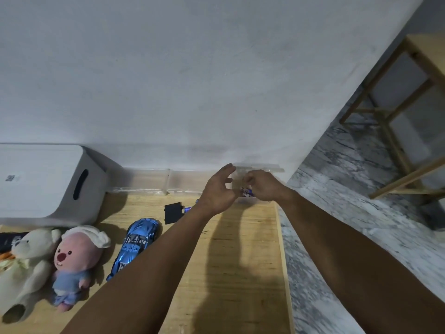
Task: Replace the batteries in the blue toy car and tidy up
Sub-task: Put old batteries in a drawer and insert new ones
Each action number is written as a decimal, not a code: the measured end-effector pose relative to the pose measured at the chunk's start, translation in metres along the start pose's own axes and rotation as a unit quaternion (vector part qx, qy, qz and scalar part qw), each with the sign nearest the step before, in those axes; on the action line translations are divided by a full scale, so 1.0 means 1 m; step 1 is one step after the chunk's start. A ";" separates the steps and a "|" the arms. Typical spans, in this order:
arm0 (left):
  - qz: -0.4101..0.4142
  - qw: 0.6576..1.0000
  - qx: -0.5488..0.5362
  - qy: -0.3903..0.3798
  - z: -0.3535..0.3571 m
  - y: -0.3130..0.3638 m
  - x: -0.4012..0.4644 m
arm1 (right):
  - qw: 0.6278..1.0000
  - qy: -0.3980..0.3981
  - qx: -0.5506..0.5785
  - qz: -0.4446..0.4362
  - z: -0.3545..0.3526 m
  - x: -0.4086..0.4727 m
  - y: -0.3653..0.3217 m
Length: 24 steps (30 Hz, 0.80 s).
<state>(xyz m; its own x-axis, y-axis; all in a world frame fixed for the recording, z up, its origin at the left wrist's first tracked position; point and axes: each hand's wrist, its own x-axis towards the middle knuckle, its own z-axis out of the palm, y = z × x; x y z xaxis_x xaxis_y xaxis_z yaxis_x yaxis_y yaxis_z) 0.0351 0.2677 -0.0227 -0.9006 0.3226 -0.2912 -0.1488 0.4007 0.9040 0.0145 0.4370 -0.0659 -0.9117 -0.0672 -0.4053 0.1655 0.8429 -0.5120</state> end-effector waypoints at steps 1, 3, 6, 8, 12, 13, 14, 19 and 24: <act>0.001 1.000 0.000 0.000 0.000 0.000 -0.001 | 0.999 0.029 0.024 0.016 -0.001 -0.004 0.002; 0.004 1.000 -0.001 0.007 -0.001 0.000 -0.002 | 0.987 0.085 0.128 0.056 -0.002 -0.013 0.007; 0.000 1.000 -0.012 0.016 -0.001 0.001 -0.006 | 0.922 0.142 0.333 0.134 -0.004 -0.031 0.010; -0.011 1.000 -0.015 0.019 0.001 -0.001 -0.008 | 0.832 0.154 0.494 0.200 -0.008 -0.045 0.007; -0.002 1.000 -0.003 0.012 0.003 -0.008 -0.009 | 0.742 0.185 0.593 0.252 -0.010 -0.056 0.009; 0.001 1.000 0.006 0.007 0.004 -0.010 -0.010 | 0.738 0.195 0.592 0.257 -0.009 -0.056 0.009; 0.003 1.000 0.017 0.003 0.005 -0.013 -0.011 | 0.739 0.203 0.586 0.263 -0.008 -0.056 0.008; 0.010 0.998 0.054 0.022 0.013 -0.023 -0.015 | 0.744 0.278 0.552 0.256 -0.003 -0.056 0.006; 0.027 0.995 0.093 0.007 0.015 -0.024 -0.015 | 0.777 0.291 0.525 0.191 -0.003 -0.059 0.000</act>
<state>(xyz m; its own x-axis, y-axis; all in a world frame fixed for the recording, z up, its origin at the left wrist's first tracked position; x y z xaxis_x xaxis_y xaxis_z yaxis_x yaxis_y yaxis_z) 0.0584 0.2656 -0.0443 -0.9108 0.3370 -0.2384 -0.0228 0.5354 0.8443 0.0673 0.4427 -0.0398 -0.6854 0.5910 -0.4254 0.4030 -0.1787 -0.8976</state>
